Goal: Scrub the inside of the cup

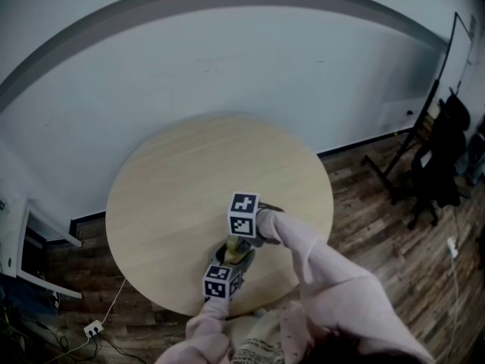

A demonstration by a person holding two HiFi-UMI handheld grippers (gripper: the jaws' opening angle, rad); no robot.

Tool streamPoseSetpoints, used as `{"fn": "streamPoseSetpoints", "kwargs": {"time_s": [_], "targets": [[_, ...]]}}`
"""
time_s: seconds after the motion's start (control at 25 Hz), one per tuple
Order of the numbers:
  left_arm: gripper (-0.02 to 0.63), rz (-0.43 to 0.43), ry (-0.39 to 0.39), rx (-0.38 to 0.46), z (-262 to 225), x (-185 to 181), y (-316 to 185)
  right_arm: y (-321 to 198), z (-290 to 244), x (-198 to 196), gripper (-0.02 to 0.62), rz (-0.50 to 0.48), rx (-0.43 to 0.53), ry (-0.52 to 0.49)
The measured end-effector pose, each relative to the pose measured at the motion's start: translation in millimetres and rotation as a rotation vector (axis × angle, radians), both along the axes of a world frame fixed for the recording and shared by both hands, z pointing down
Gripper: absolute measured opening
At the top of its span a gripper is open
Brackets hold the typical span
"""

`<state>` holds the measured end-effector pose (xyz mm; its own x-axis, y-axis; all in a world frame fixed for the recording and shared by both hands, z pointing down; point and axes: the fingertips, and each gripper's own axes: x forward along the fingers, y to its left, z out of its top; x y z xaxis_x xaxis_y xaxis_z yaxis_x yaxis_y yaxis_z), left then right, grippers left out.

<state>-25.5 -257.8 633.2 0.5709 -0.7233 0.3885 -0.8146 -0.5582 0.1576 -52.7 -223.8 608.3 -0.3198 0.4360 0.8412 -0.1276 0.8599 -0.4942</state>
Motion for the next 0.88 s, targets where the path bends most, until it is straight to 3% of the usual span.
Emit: {"fn": "streamPoseSetpoints", "kwargs": {"time_s": [0.88], "targets": [[0.36,-0.01,-0.016,0.002,-0.3,-0.4,-1.0,-5.5,-10.7,-15.2,0.029,0.185,-0.112,-0.092]]}}
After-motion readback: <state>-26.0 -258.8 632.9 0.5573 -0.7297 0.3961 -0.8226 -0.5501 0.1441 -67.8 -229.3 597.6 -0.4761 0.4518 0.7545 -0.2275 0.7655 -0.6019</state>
